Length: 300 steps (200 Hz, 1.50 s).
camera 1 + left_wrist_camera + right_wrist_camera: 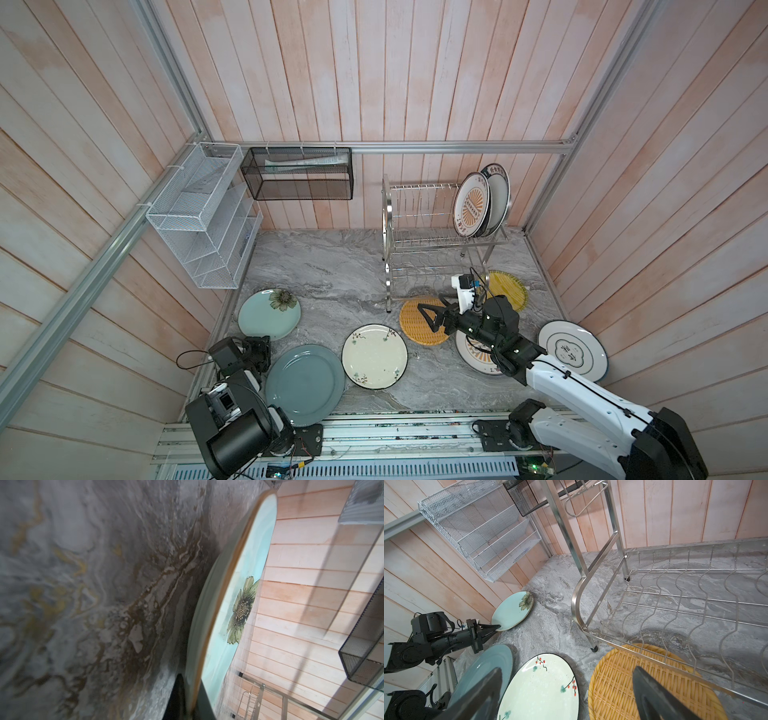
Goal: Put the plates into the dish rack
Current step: 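Tilt the flower plate upright with the left gripper, then drag the flower plate toward the right gripper while the right gripper reaches it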
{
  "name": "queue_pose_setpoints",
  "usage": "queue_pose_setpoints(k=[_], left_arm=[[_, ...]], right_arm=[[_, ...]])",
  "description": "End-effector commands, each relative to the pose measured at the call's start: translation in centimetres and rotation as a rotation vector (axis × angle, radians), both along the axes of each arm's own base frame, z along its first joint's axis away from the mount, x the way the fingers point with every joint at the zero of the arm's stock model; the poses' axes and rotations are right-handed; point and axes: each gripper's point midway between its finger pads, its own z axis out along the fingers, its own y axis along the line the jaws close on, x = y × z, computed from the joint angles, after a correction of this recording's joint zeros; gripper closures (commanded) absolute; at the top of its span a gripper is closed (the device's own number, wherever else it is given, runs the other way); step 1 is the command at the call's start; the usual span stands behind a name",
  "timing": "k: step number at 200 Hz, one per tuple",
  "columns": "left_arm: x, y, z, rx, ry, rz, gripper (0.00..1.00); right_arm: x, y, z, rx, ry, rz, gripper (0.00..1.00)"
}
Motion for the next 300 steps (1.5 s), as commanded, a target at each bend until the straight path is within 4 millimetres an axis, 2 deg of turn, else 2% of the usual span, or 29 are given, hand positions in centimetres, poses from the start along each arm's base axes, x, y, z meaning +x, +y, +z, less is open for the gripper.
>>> queue_pose_setpoints(k=[1, 66, 109, 192, 242, 300], left_arm=[[2.5, -0.9, 3.8, 0.087, -0.162, -0.127, 1.00], [5.0, -4.5, 6.7, 0.103, -0.292, -0.286, 1.00], [5.7, -7.1, 9.0, 0.096, -0.378, -0.381, 1.00], [4.9, -12.0, 14.1, 0.091, -0.485, -0.558, 1.00], [4.0, -14.7, 15.0, 0.020, -0.465, -0.623, 1.00], [2.8, -19.9, 16.3, 0.002, -0.468, -0.724, 1.00]], right_arm=[[0.1, 0.2, -0.2, -0.020, -0.013, 0.000, 0.02], [0.3, 0.1, -0.5, -0.037, -0.013, -0.013, 0.02], [0.6, 0.1, -0.7, -0.037, -0.001, -0.022, 0.02], [2.0, 0.9, 0.5, -0.024, 0.056, -0.044, 0.02], [2.9, 2.3, 0.2, 0.029, 0.142, -0.029, 0.02], [3.4, 4.5, 0.0, 0.054, 0.207, 0.025, 0.02]])
